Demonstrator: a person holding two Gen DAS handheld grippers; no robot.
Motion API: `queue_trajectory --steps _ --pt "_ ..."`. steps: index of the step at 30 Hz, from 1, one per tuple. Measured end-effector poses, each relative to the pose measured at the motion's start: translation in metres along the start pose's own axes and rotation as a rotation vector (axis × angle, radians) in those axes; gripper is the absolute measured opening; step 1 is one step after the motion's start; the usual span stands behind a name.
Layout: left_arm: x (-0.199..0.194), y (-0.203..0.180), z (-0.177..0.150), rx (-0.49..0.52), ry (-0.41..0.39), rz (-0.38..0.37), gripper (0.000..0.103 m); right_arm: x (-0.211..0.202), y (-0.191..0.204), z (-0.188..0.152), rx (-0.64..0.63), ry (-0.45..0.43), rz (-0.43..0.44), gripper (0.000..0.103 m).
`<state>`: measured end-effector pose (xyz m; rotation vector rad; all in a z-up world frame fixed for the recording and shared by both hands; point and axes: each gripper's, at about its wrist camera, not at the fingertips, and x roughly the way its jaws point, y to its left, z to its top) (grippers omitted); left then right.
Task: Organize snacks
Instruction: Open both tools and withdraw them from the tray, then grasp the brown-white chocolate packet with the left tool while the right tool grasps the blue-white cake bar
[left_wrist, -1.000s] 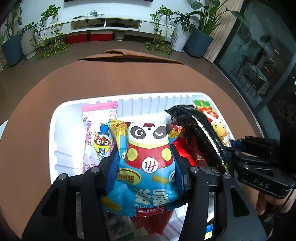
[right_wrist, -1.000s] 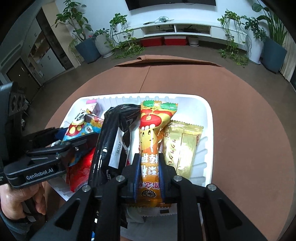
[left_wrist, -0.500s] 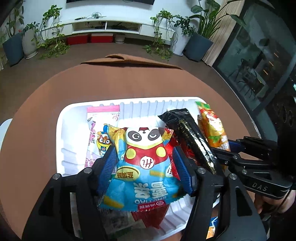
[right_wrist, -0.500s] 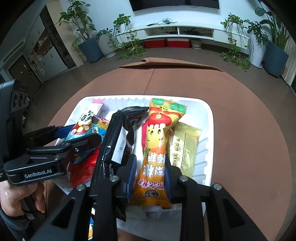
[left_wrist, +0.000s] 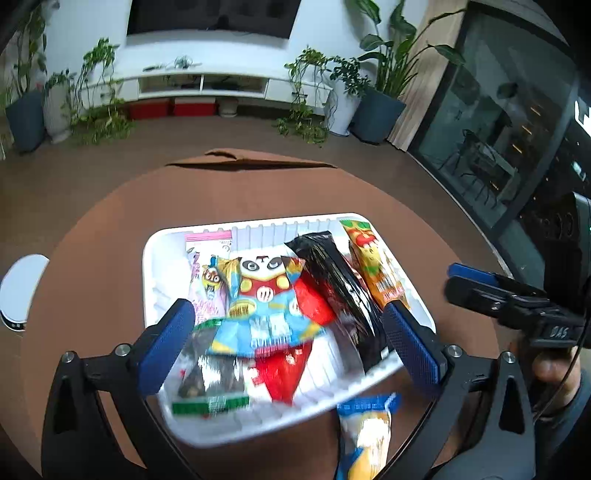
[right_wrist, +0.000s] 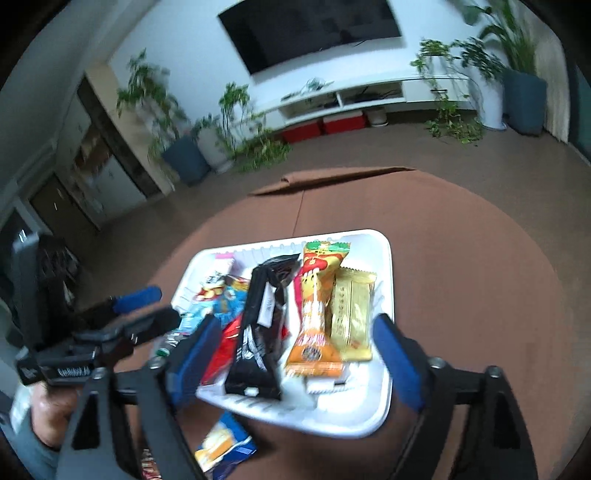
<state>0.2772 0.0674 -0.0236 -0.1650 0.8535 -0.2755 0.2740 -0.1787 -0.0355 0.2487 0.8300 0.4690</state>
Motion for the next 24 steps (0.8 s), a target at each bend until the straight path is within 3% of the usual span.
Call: queue_trajectory --steps 7,13,19,24 --pt "-0.046 -0.015 -0.048 0.071 -0.024 -0.020 0.103 -0.031 0.002 -0.057 0.050 -0.008 0.015 0.095" --pt "-0.067 -0.024 -0.109 0.154 0.096 -0.107 0.103 -0.048 0.007 -0.109 0.079 0.007 0.023 0.095" --pt "-0.074 -0.025 -0.156 0.331 0.230 -0.100 0.103 -0.049 0.012 -0.145 0.096 0.053 0.036 0.095" --pt "-0.072 -0.026 -0.174 0.448 0.283 -0.084 0.103 -0.045 0.018 -0.155 0.101 0.081 0.038 0.095"
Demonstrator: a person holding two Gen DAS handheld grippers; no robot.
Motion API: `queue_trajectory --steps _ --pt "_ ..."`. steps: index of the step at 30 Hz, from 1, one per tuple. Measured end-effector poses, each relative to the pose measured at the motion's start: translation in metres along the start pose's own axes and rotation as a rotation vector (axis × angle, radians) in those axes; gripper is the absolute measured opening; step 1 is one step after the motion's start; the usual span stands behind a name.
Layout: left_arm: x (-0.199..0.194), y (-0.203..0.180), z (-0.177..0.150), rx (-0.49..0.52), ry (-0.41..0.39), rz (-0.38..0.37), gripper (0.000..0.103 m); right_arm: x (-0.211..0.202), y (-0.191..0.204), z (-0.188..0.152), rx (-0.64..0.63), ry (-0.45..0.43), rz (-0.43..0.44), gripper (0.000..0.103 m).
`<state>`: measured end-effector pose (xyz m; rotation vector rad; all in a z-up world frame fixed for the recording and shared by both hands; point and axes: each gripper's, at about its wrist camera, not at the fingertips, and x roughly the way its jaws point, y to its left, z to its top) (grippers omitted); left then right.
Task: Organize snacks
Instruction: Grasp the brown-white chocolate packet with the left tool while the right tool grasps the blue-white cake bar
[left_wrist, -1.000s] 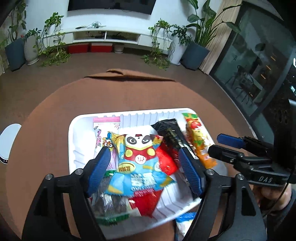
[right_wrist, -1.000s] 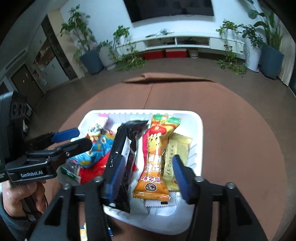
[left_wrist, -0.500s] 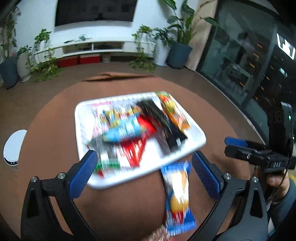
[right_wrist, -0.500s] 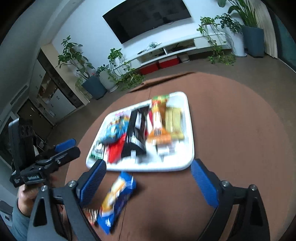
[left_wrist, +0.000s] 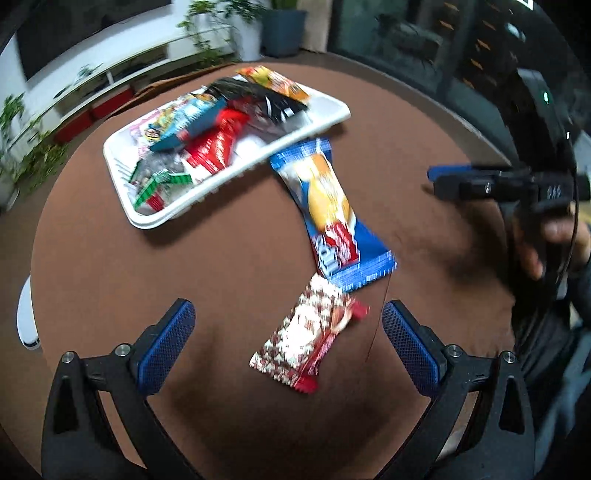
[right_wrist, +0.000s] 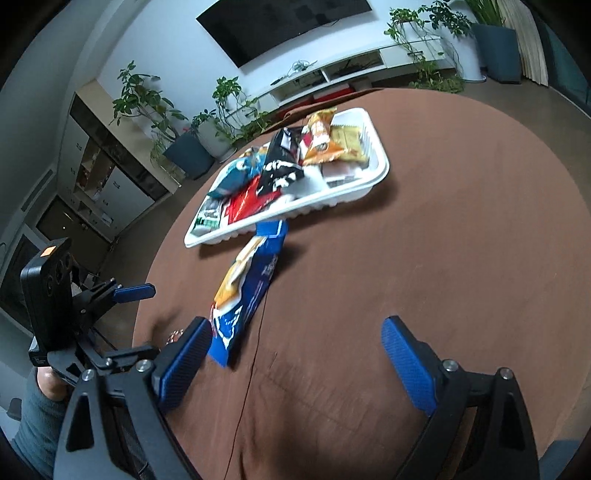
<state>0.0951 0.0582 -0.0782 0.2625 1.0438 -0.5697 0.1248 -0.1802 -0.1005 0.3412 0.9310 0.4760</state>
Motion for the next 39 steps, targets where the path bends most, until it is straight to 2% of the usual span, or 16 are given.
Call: queue_trajectory --steps 4,6,9,11,17,20,24,26,27,34,39 --pt "0.009 -0.002 -0.003 0.066 0.047 -0.002 0.101 0.000 0.007 -0.008 -0.027 0.008 -0.006 0.095" --pt "0.010 -0.005 -0.004 0.095 0.060 -0.017 0.097 0.001 0.010 -0.009 -0.029 0.017 -0.004 0.095" --pt "0.013 -0.008 -0.004 0.129 0.090 -0.038 0.084 0.002 0.011 -0.012 -0.028 0.022 -0.007 0.095" --pt "0.018 -0.009 -0.005 0.144 0.124 -0.049 0.069 0.002 0.011 -0.012 -0.028 0.024 -0.008 0.095" --pt "0.026 -0.007 -0.007 0.161 0.169 -0.060 0.061 0.000 0.011 -0.015 -0.034 0.022 -0.010 0.095" --pt "0.025 -0.004 -0.006 0.150 0.171 -0.051 0.050 0.000 0.011 -0.015 -0.034 0.022 -0.009 0.094" --pt "0.025 -0.005 -0.003 0.139 0.179 -0.038 0.044 0.000 0.013 -0.016 -0.040 0.026 -0.010 0.093" --pt "0.026 -0.008 -0.001 0.141 0.185 -0.033 0.033 0.000 0.013 -0.016 -0.040 0.028 -0.012 0.093" --pt "0.025 -0.011 0.000 0.137 0.187 -0.027 0.031 -0.001 0.013 -0.016 -0.042 0.028 -0.013 0.093" --pt "0.026 -0.016 0.002 0.053 0.171 0.031 0.024 0.001 0.019 -0.014 -0.054 0.031 -0.024 0.092" --pt "0.007 -0.012 -0.002 -0.047 0.106 0.061 0.024 0.006 0.031 -0.010 -0.077 0.044 -0.036 0.092"
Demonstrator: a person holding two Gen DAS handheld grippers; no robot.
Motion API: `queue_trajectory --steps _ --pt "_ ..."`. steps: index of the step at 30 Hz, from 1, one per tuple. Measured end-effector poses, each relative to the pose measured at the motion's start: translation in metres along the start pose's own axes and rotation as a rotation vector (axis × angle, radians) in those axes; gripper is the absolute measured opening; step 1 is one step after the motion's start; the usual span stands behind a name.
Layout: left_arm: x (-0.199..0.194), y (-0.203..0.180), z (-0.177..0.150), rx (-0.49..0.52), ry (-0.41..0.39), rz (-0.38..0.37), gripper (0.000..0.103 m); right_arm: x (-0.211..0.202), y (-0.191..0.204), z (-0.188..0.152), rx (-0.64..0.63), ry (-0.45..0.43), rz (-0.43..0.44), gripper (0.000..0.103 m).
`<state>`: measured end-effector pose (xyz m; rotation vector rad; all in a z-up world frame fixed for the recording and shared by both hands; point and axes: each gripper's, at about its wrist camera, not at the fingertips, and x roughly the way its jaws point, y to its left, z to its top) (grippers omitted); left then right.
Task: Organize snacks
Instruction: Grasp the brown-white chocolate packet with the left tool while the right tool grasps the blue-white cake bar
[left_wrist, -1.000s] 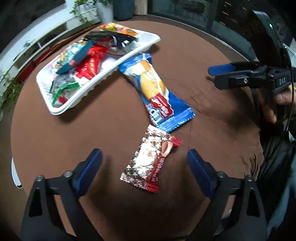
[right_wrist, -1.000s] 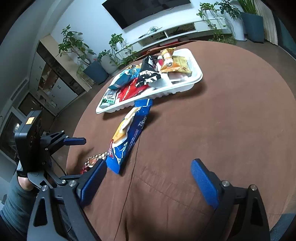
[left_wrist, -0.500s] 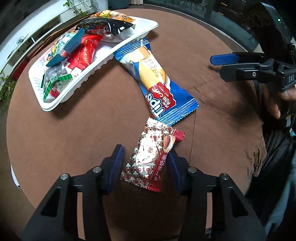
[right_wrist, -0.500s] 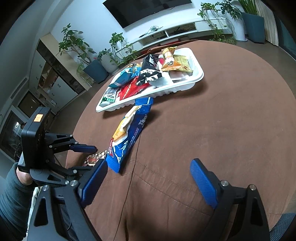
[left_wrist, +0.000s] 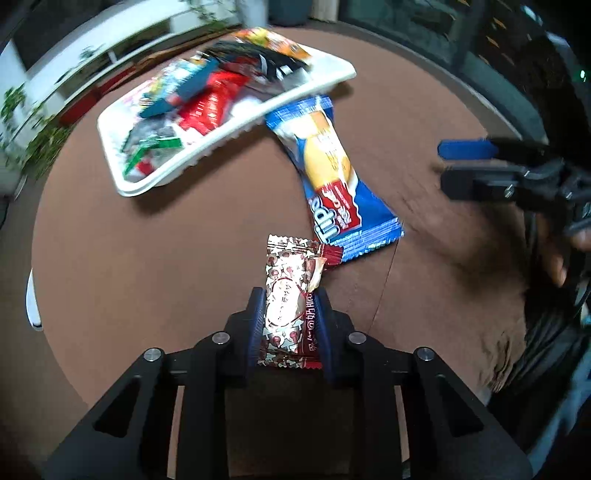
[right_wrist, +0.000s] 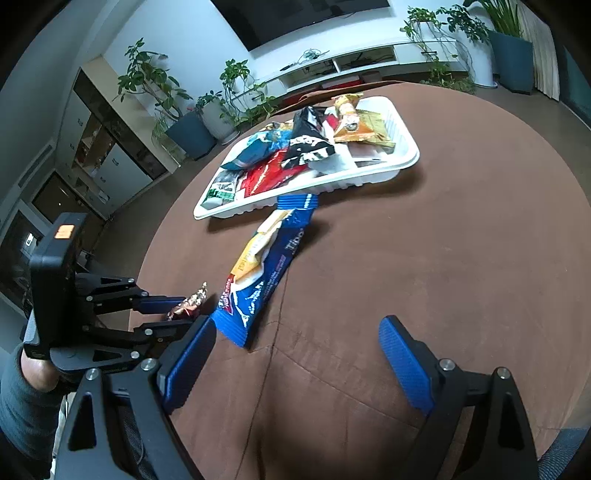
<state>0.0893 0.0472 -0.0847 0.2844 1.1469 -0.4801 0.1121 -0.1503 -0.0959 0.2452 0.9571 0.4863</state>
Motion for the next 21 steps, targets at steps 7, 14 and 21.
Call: queue_trajectory --steps 7,14,21 --pt "-0.037 0.008 -0.018 -0.164 -0.131 -0.053 0.023 0.020 0.025 0.020 -0.052 0.022 -0.019 0.092" --pt "-0.053 0.007 -0.042 -0.289 -0.198 -0.109 0.023 0.054 0.046 0.038 -0.060 0.075 -0.082 0.092" --pt "-0.053 0.006 -0.052 -0.364 -0.235 -0.129 0.023 0.086 0.062 0.040 -0.135 0.131 -0.192 0.077"
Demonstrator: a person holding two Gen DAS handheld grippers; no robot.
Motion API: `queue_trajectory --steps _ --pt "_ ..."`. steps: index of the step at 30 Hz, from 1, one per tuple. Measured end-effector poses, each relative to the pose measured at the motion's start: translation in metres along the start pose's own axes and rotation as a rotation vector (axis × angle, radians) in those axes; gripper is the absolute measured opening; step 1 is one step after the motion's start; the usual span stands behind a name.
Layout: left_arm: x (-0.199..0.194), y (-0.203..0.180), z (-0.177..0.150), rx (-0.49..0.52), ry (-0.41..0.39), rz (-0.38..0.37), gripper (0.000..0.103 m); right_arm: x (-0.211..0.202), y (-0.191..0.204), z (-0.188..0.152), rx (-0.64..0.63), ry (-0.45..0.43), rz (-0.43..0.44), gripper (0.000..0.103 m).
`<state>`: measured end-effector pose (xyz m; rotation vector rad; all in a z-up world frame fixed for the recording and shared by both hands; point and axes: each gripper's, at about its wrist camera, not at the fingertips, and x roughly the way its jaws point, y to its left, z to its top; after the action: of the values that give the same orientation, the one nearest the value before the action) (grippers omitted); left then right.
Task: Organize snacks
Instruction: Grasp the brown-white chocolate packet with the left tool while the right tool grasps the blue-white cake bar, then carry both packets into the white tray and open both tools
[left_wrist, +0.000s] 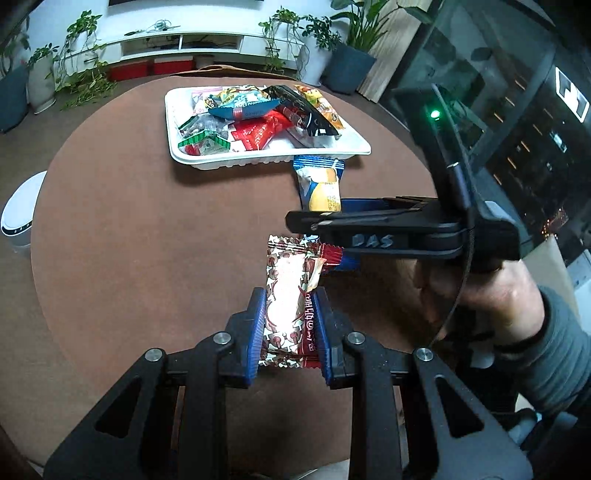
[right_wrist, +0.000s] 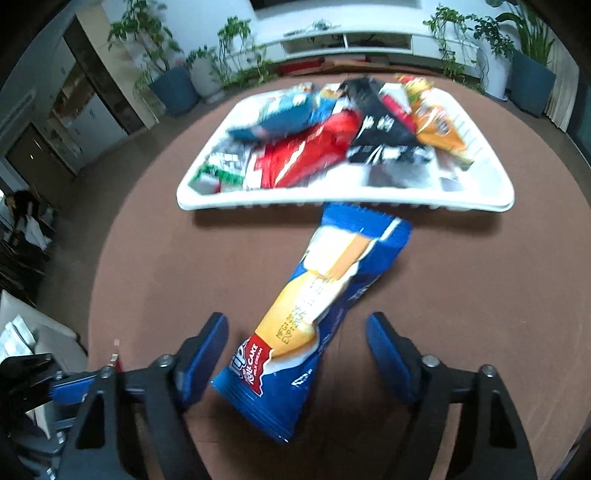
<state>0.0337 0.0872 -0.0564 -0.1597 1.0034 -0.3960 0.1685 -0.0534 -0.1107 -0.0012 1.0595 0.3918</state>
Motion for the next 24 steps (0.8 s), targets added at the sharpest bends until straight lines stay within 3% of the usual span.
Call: queue_trajectory --steps 1,7,9,11,24 --pt "0.000 -0.001 0.000 -0.004 -0.003 -0.002 0.023 0.002 0.003 0.001 -0.012 0.001 -0.017 0.076" --pt "0.001 0.002 -0.001 -0.037 -0.023 -0.004 0.023 0.006 0.012 0.001 -0.115 0.001 -0.133 0.049" --pt "0.003 0.001 -0.002 -0.037 -0.021 -0.002 0.023 0.004 0.011 -0.001 -0.130 0.005 -0.138 0.036" --pt "0.004 0.001 -0.002 -0.038 -0.019 -0.002 0.023 0.001 0.008 -0.004 -0.138 0.016 -0.135 0.032" --pt "0.008 0.007 0.000 -0.073 -0.024 -0.026 0.023 -0.047 -0.042 -0.036 0.017 -0.027 0.028 0.029"
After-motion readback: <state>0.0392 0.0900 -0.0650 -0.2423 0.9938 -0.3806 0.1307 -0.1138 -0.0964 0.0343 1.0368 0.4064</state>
